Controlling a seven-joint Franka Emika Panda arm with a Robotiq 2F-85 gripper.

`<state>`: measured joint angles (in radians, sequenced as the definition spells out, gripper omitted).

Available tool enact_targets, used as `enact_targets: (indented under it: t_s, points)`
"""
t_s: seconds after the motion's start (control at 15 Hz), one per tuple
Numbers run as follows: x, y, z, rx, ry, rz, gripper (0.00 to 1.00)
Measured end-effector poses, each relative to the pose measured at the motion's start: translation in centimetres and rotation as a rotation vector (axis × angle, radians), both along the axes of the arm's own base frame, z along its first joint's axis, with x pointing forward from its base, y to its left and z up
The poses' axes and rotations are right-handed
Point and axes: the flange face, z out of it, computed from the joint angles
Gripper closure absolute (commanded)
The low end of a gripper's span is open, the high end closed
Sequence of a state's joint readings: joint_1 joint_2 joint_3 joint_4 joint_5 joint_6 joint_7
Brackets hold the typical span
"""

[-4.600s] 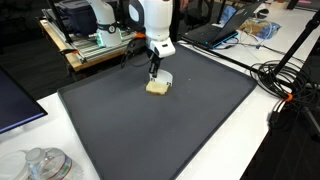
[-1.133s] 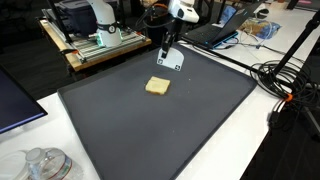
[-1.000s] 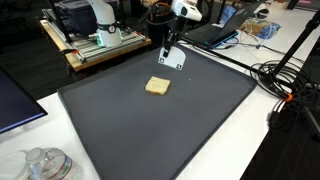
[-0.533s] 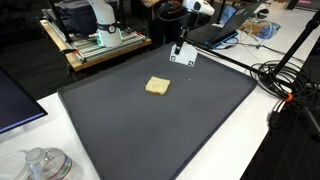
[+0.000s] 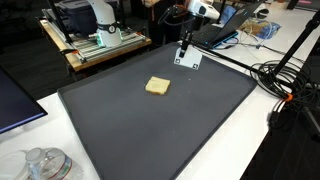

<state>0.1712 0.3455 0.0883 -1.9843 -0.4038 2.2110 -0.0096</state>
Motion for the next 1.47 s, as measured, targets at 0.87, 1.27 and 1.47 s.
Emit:
enact_targets:
  t_s: [0.87,1.27,1.47]
  points:
    - [-1.3,3.3,-5.6,-0.178,-0.074,-0.052,0.99]
    - [-2.0,3.2,-8.3,-0.211,-0.074,-0.095,0.99]
    - [-1.9,2.9,-8.5,-0.215,-0.073,-0.108,0.99]
